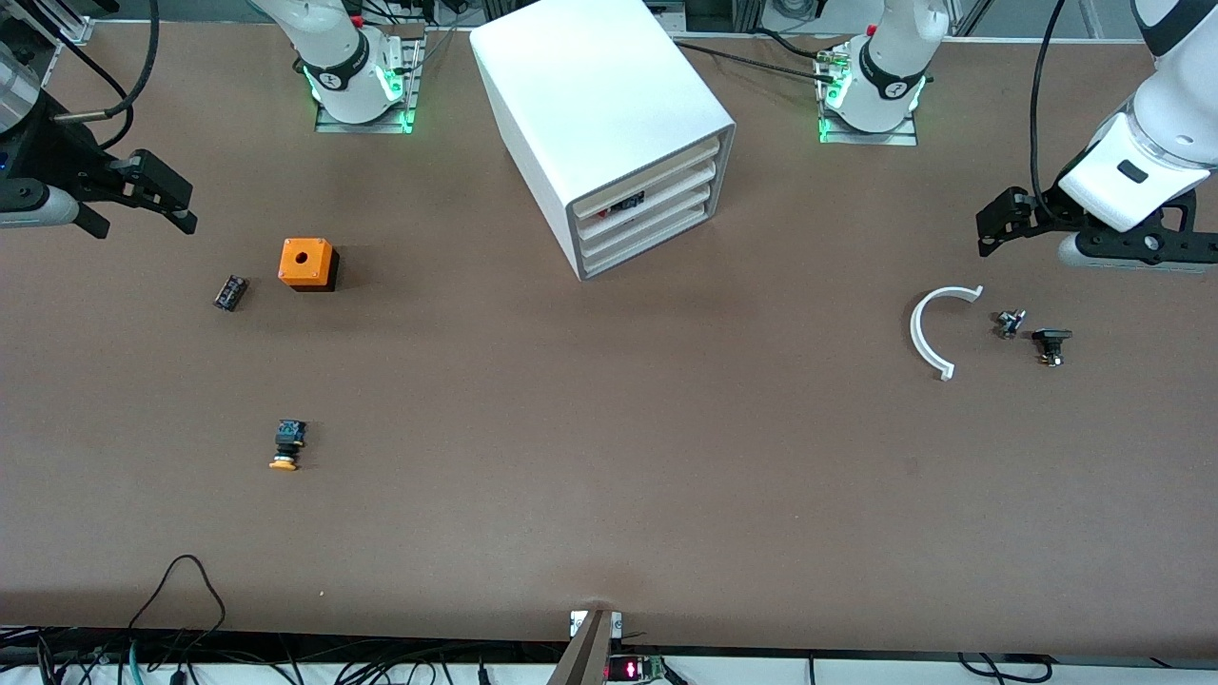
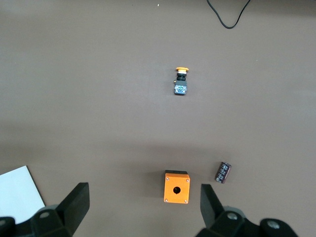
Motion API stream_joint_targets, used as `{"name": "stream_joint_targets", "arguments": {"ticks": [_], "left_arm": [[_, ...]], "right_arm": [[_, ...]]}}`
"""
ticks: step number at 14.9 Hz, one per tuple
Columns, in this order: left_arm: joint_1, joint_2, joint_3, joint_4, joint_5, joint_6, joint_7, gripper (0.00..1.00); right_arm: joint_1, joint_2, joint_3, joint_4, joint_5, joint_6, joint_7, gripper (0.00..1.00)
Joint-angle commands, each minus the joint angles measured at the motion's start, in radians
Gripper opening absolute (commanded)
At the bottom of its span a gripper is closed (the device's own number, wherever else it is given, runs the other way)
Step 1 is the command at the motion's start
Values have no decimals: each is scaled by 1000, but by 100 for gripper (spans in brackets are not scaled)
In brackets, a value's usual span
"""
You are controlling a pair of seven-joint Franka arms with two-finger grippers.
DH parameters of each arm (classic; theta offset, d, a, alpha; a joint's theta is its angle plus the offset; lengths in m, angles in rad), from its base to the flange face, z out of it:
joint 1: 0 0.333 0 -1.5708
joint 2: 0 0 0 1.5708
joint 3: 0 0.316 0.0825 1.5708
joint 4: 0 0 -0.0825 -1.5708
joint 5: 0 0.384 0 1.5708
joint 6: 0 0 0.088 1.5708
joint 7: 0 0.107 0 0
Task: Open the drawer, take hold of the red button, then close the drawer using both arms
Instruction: 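Reach the left gripper toward the drawer while the right gripper advances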
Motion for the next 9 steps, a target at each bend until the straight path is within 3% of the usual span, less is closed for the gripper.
{"name": "stream_joint_targets", "arguments": {"ticks": [1,5,9], "left_arm": [[-4,-14,3,-3,0,-12,23,99],[-4,-14,3,-3,0,-12,23,99],[-8,-12,3,-1,-3,-32,20,99]], "right_arm": [[0,14,-2,21,19,-37,1,99],[3,19,-1,45,7,-54,-11,99],[0,31,-2,-13,4,-51,-4,99]]}}
